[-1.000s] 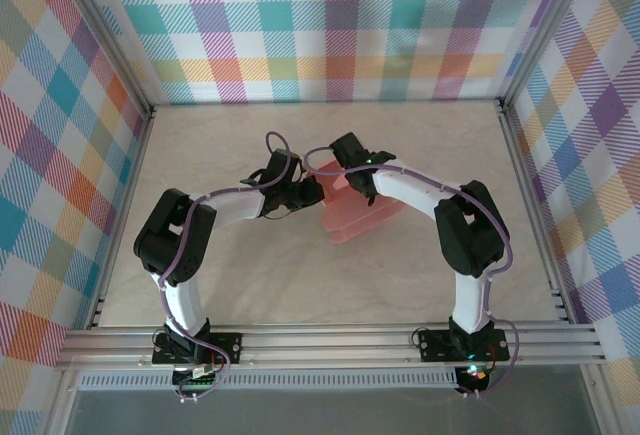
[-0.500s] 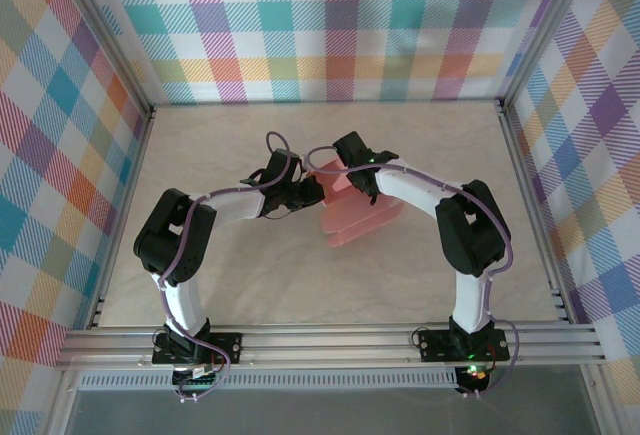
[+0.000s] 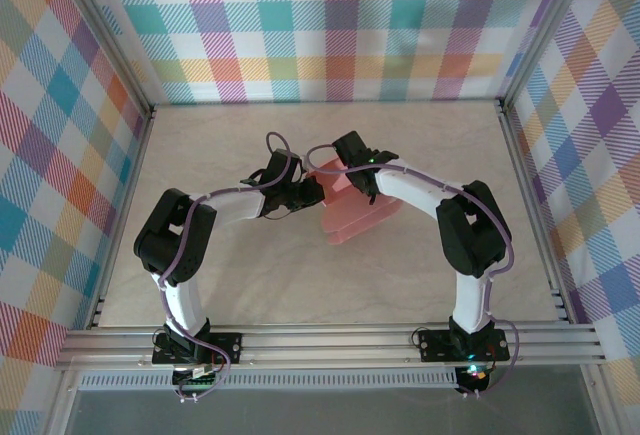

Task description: Fold the paper box

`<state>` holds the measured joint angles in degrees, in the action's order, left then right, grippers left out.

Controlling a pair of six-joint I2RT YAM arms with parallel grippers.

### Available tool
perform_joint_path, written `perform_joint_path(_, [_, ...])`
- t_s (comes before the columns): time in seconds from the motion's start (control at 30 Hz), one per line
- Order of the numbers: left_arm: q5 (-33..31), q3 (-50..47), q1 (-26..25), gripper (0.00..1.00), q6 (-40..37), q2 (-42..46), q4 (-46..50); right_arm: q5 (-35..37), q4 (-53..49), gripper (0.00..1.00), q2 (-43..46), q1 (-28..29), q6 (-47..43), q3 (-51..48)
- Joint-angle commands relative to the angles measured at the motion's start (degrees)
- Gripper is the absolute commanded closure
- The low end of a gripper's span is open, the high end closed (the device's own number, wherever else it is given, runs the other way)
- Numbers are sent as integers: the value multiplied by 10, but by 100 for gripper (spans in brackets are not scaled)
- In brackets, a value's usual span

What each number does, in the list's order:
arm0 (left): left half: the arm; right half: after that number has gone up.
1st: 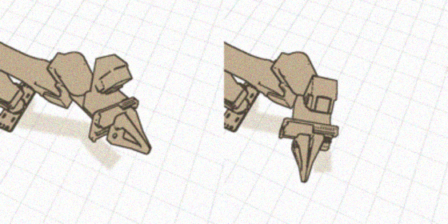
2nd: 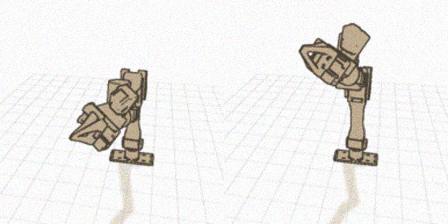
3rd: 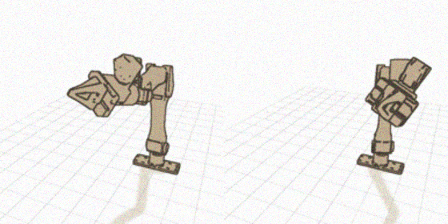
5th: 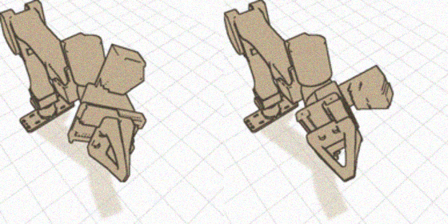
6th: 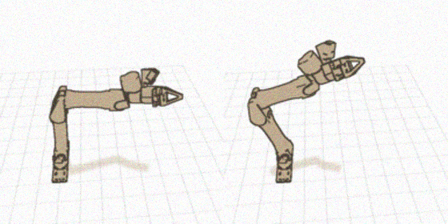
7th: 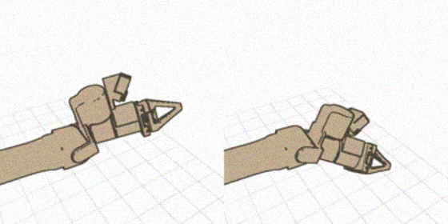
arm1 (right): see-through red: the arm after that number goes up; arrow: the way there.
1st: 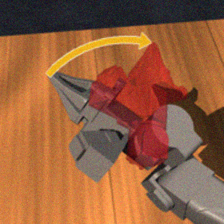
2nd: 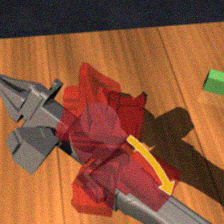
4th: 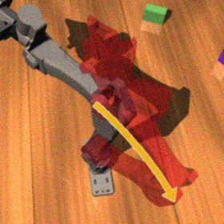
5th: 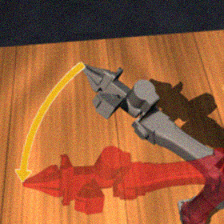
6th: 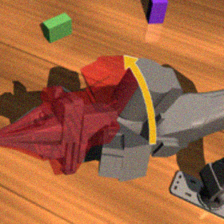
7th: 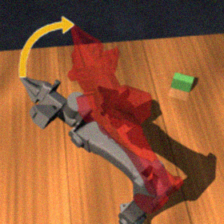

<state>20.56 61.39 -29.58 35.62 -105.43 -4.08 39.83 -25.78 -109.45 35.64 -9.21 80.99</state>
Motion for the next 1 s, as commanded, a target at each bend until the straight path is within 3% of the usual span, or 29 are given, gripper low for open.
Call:
perform_joint_path(0.0, [29,18,-3,100,-7,3,-25,-9,-24,73,20,-2,7,-11])
perform_joint_path(0.2, [25,18,-3,100,-8,2,-20,-52,-30,49,54,-7,31,-8])
perform_joint_path(0.4, [24,22,-3,100,-6,-2,-17,-98,-25,31,91,-14,65,-20])
perform_joint_path(0.63, [25,25,-4,100,-7,-5,-13,-222,-19,26,119,-28,88,-9])
perform_joint_path(0.87, [19,28,-4,100,-6,-6,-5,-183,-23,25,124,-27,70,6])
perform_joint_path(0.97, [15,32,-4,100,-7,-7,5,-201,-14,24,143,-28,75,0])
